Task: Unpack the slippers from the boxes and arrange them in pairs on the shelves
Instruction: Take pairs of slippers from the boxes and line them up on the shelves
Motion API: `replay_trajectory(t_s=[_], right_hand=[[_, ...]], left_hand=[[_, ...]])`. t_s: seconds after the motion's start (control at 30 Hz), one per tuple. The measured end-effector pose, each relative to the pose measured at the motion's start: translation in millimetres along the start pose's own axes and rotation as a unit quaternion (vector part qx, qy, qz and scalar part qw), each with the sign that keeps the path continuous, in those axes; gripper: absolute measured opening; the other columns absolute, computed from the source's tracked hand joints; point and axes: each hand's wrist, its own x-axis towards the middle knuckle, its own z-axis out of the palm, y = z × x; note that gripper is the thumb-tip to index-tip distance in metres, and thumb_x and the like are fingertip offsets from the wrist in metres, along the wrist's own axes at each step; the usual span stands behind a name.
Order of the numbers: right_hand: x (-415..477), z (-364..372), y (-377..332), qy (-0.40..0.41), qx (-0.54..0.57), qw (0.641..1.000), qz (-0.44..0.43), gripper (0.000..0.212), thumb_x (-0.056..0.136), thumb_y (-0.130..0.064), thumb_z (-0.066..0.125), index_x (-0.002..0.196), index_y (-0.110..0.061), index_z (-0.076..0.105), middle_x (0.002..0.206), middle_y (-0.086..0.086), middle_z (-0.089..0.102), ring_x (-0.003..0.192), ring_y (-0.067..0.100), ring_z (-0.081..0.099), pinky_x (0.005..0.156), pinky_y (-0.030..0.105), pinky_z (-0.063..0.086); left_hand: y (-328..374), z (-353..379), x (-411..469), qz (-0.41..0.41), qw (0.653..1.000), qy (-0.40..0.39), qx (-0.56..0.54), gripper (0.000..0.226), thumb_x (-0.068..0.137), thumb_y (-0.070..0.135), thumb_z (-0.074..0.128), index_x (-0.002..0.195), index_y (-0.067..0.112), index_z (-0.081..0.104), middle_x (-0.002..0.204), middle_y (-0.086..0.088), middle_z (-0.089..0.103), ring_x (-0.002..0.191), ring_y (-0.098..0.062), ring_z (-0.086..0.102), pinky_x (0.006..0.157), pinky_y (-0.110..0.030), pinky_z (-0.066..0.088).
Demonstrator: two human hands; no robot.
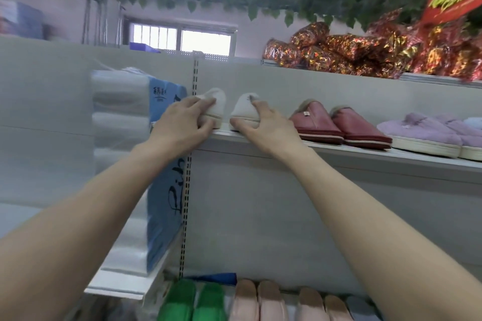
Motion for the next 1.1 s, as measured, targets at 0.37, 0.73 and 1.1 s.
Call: replay_trajectory(t_s=[0.37,0.73,1.1], right_hand=[[-3,11,-14,0.023,0.020,0.998,-0.054,0.066,0.092,-0.057,0.047,0.150,-0.033,0.028,0.137,0.011,0.051,0.126,0.032,0.047,0.102,0.040,0.036],[-16,25,-10,0.097,-0.049,0.989,-0.095,0.062,0.097,-0.051,0.042,0.152,-0.029,0.024,0.126,0.013,0.052,0.110,0.040,0.053,0.087,0.044,0.043],[-165,74,36,0.197,-0.083,0.961,-0.178,0.041,0.091,-0.013,0.055,0.131,-0.009,0.054,0.128,0.016,0.053,0.117,0.031,0.048,0.101,0.034,0.037]], left_hand=[[-8,5,-7,0.013,1.000,0.022,-0.013,0.048,0.097,0.041,0.043,0.144,0.035,0.037,0.147,0.002,0.040,0.133,-0.027,0.033,0.107,-0.040,0.030],[-12,9,-18,0.067,0.996,0.061,-0.002,0.044,0.098,0.026,0.046,0.142,0.026,0.043,0.146,-0.008,0.040,0.135,-0.030,0.030,0.111,-0.041,0.026],[-26,58,-167,0.152,0.982,0.090,-0.061,0.039,0.092,0.010,0.054,0.130,0.011,0.057,0.131,-0.012,0.053,0.127,-0.031,0.044,0.110,-0.037,0.034]])
